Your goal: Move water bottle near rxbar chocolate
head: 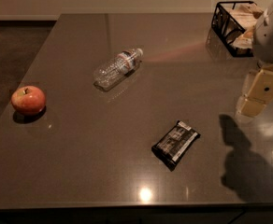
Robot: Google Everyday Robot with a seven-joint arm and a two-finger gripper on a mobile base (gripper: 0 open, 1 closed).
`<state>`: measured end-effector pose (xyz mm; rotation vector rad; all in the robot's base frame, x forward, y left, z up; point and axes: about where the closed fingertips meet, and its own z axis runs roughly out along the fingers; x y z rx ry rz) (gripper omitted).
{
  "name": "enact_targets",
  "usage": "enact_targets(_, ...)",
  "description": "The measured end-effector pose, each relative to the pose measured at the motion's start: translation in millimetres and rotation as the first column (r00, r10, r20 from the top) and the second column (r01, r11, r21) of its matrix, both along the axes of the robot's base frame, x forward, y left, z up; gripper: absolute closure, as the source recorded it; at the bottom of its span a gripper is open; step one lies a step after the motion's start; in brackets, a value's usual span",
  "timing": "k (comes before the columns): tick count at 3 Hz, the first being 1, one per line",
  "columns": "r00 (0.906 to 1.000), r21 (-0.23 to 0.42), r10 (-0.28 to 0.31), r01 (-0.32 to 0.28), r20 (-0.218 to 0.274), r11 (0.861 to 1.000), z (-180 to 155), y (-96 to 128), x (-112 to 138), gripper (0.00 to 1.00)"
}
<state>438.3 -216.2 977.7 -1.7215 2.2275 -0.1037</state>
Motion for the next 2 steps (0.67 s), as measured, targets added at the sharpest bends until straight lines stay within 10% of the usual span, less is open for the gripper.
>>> enact_targets(2, 0.9988, 0.016, 0.039, -0.040, 0.031, 0.999, 5, 13, 18, 0.00)
